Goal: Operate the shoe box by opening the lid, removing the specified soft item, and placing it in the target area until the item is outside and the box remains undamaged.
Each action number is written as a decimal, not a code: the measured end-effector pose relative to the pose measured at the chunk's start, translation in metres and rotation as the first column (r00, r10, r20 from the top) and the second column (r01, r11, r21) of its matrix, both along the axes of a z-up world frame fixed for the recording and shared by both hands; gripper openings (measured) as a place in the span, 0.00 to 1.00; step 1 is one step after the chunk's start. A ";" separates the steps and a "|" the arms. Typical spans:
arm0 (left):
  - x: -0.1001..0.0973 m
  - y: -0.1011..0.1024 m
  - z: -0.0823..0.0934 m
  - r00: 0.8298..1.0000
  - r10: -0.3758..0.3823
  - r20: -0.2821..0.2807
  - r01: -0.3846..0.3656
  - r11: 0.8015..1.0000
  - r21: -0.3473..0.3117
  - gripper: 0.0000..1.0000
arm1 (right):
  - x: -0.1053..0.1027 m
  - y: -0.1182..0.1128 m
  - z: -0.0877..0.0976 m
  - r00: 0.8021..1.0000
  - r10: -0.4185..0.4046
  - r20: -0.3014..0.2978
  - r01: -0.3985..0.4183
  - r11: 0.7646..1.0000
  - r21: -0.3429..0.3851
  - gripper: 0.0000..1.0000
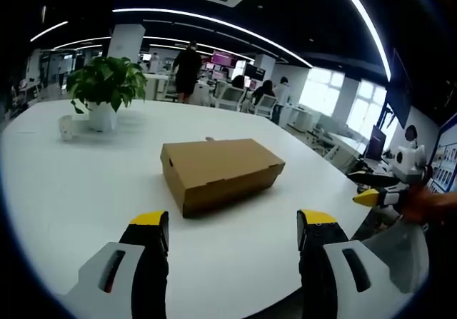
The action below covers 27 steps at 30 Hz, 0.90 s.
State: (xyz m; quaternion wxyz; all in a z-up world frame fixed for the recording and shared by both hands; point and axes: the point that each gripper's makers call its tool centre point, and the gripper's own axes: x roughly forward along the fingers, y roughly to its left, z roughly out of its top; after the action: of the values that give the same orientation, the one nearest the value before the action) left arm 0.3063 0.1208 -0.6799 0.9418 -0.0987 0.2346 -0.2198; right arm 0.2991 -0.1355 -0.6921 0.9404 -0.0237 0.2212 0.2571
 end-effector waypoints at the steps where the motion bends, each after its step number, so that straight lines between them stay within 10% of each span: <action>1: 0.000 0.000 0.000 1.000 0.000 0.000 0.000 1.000 -0.001 0.75 | 0.000 0.000 0.000 1.000 0.001 -0.001 -0.001 1.000 -0.001 0.77; 27: -0.001 -0.005 -0.007 0.999 -0.030 -0.025 0.030 0.999 0.010 0.75 | -0.001 0.002 -0.002 1.000 0.008 -0.008 -0.008 1.000 -0.007 0.77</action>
State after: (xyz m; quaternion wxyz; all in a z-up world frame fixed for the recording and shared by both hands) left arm 0.3052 0.1157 -0.6872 0.9358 -0.0930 0.2489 -0.2316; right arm 0.2980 -0.1338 -0.6941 0.9384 -0.0267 0.2257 0.2604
